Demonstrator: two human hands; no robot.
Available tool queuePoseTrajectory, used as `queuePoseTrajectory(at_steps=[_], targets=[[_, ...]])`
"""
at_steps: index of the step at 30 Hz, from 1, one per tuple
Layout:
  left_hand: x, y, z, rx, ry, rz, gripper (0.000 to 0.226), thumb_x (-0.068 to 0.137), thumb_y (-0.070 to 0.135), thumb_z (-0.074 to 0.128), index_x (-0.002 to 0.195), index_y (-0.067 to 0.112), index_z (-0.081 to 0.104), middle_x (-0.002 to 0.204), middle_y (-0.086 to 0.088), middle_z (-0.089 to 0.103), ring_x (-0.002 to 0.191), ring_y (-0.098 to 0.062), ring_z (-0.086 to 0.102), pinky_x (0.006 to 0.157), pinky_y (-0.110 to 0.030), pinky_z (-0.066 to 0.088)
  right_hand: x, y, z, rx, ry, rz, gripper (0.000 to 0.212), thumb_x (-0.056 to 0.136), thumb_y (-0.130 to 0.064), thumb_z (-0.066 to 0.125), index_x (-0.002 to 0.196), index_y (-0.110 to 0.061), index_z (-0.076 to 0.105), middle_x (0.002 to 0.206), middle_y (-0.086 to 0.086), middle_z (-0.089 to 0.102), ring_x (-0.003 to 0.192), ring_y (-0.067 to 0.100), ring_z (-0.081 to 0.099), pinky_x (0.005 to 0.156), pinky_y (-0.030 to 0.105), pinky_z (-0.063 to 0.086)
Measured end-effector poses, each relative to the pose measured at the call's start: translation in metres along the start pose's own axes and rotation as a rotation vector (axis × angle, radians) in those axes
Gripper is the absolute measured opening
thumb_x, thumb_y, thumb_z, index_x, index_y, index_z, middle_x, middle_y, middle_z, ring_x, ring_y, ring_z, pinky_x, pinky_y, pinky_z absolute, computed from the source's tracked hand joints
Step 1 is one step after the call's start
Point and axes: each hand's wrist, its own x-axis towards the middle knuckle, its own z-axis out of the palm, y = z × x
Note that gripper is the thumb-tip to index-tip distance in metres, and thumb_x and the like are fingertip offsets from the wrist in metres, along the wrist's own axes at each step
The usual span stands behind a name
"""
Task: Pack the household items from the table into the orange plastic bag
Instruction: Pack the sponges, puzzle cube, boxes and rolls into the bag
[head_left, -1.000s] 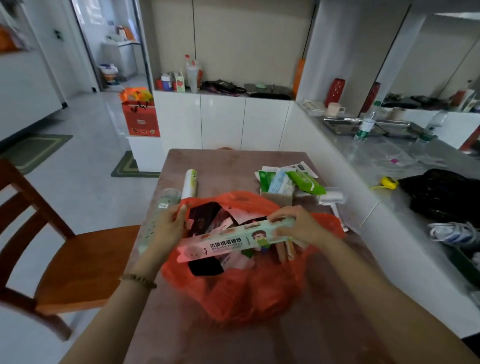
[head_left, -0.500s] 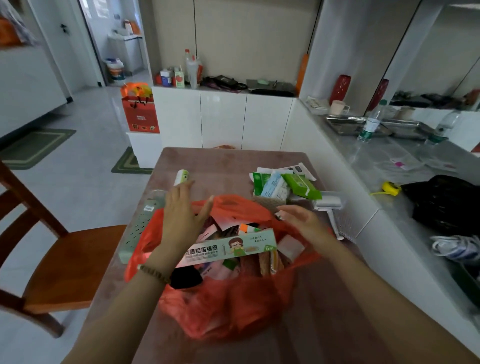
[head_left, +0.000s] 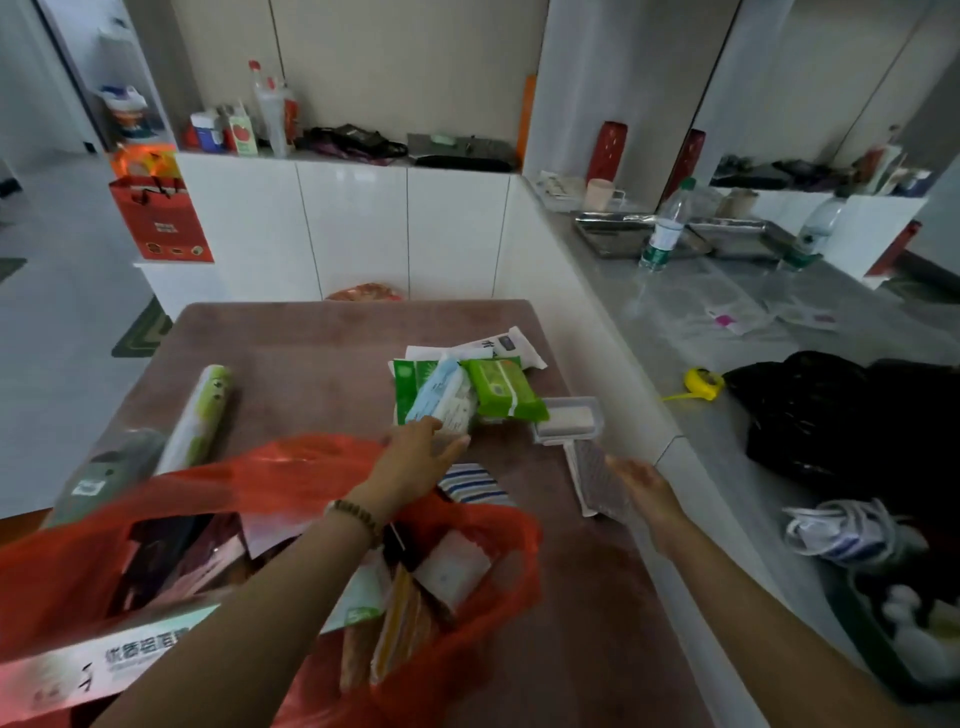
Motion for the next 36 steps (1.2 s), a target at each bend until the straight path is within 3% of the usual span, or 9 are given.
queuePoseTrajectory(at_steps=[3,6,11,16,20,26,30,33,36], targets=[[0.032,-0.012,0.021,0.082,-0.119,-0.041,0.056,0.084,0.054,0.055,0.116,0.009,0.062,0.119,-0.01,0.066,0.108,-0.026,0.062,0.095,-0.034,0.048,0.032,0.021,-0.004,-0.041,0.012,0.099,0.052,0.085,-0.031,0.066,0.125,-0.003,0.051,0.12,0.01,0.054,0.103,0.024,0.057,0.075,0.021,0.044],[0.065,-0.036,0.046,0.231,-0.209,-0.085,0.084,0.064,0.081,0.035,0.105,0.014,0.064,0.113,-0.012,0.067,0.101,-0.027,0.064,0.091,-0.036,0.051,0.052,0.032,-0.001,-0.05,0.015,0.201,0.068,0.086,-0.029,0.065,0.141,-0.002,0.034,0.144,0.018,0.041,0.129,0.032,0.043,0.095,0.034,0.038],[0.077,-0.025,0.054,0.355,-0.278,-0.146,0.056,0.081,0.054,0.061,0.116,0.011,0.055,0.12,-0.01,0.061,0.109,-0.027,0.059,0.087,-0.032,0.047,0.071,0.044,0.008,-0.041,0.035,0.228,0.098,0.061,-0.024,0.085,0.139,0.003,0.032,0.135,0.02,0.05,0.119,0.033,0.054,0.096,0.039,0.046],[0.097,-0.026,0.039,0.169,-0.343,-0.089,0.028,0.084,0.036,0.066,0.1,0.013,0.066,0.099,-0.006,0.065,0.092,-0.021,0.061,0.073,-0.025,0.043,0.067,0.035,0.013,-0.256,0.093,0.072,0.06,0.068,-0.018,0.083,0.117,0.004,0.058,0.114,0.017,0.063,0.1,0.033,0.063,0.084,0.045,0.054],[0.112,-0.035,0.003,0.296,-0.263,-0.002,0.037,0.085,0.036,0.065,0.113,0.013,0.061,0.122,-0.012,0.048,0.113,-0.027,0.05,0.092,-0.034,0.043,0.053,0.009,0.023,0.035,-0.06,0.039,0.031,0.081,-0.018,0.071,0.108,-0.003,0.064,0.1,0.016,0.068,0.074,0.02,0.065,0.052,0.026,0.058],[0.122,-0.048,-0.002,0.386,-0.401,-0.05,0.045,0.089,0.044,0.055,0.121,0.013,0.049,0.127,-0.013,0.053,0.105,-0.025,0.055,0.089,-0.034,0.045,0.071,-0.038,0.08,0.438,-0.324,0.235,0.047,0.079,-0.025,0.069,0.119,-0.003,0.06,0.114,0.015,0.068,0.099,0.026,0.067,0.076,0.033,0.056],[0.135,-0.063,-0.002,0.381,-0.402,-0.143,0.088,0.071,0.065,0.064,0.134,0.012,0.036,0.131,-0.008,0.054,0.109,-0.024,0.057,0.095,-0.04,0.048,0.083,-0.055,0.107,0.415,-0.347,0.212,0.041,0.086,-0.02,0.065,0.123,-0.002,0.057,0.108,0.012,0.068,0.092,0.023,0.066,0.072,0.031,0.055],[0.139,-0.062,-0.006,0.412,-0.523,-0.127,0.068,0.069,0.07,0.062,0.107,0.013,0.062,0.094,0.0,0.064,0.081,-0.015,0.058,0.073,-0.027,0.048,0.088,-0.059,0.113,0.398,-0.339,0.206,0.041,0.084,-0.02,0.067,0.12,-0.003,0.059,0.102,0.009,0.069,0.09,0.022,0.067,0.07,0.031,0.054],[0.141,-0.048,-0.028,0.263,-0.462,-0.026,0.034,0.077,0.056,0.065,0.077,0.022,0.06,0.078,0.002,0.061,0.065,-0.008,0.053,0.061,-0.023,0.042,0.094,-0.061,0.112,0.383,-0.361,0.2,0.034,0.083,-0.024,0.067,0.112,-0.006,0.063,0.092,0.006,0.074,0.08,0.018,0.071,0.065,0.028,0.058]])
